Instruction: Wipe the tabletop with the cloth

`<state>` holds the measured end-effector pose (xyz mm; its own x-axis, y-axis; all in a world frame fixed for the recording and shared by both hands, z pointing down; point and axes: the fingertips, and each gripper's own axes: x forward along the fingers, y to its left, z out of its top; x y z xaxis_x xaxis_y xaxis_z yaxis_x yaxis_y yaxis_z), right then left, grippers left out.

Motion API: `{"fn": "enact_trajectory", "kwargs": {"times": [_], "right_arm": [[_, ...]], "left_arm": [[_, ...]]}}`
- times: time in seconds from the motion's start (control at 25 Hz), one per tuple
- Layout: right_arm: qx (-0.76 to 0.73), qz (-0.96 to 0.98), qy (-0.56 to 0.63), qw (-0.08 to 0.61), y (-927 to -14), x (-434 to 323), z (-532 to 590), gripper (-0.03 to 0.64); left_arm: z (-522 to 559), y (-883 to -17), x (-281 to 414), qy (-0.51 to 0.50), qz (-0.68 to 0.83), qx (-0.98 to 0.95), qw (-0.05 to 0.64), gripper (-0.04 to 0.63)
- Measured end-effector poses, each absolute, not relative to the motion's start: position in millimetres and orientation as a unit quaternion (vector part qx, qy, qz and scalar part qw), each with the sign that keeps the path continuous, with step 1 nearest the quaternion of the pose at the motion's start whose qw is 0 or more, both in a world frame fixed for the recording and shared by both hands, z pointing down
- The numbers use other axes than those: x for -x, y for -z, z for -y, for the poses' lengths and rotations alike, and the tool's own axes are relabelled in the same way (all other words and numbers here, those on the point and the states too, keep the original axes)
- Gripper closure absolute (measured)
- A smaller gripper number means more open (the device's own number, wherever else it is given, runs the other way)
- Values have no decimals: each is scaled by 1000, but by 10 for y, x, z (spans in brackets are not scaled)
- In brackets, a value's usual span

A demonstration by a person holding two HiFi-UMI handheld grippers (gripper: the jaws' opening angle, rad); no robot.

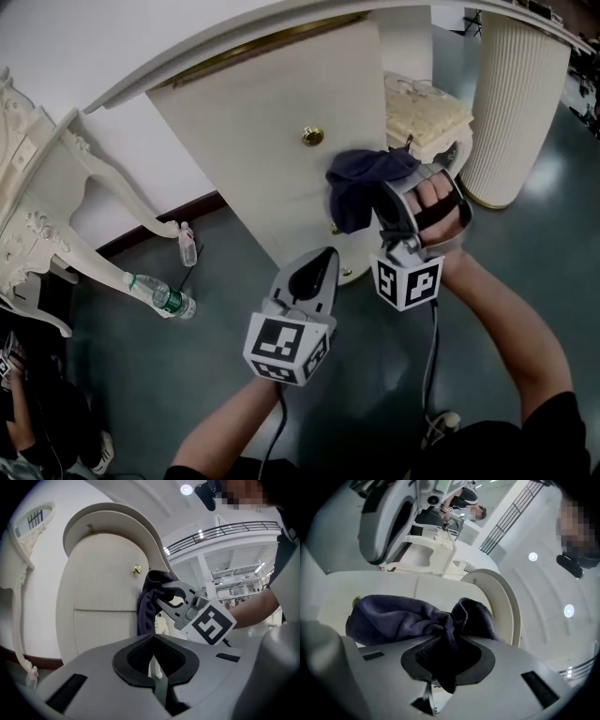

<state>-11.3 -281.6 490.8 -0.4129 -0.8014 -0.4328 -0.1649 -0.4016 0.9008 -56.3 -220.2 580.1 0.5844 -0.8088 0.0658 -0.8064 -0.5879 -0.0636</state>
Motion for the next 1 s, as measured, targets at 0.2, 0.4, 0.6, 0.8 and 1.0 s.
{"fn": "enact_trajectory", "kwargs": {"times": [0.2,0.4,0.6,0.8,1.0], "right_arm": [[-518,514,660,179,-4188,97,2772,563],[-537,558,623,107,-3590,92,2846,563],[-541,634,552,30,-3201,25,3029,563],[-493,742,450,-64,-3146,-68,3150,563],[-474,791,357,-146,-3283,-254,3322,563]], "left_arm": [[2207,-5403,439,30,-444,894,58,592],[2261,-5127,316,28,-430,899,78,592],[2343,-4905,277,16,-432,898,75,592],[2377,-4872,201,33,-451,889,76,592],[2485,-4966,-39,40,-468,881,65,592]]}}
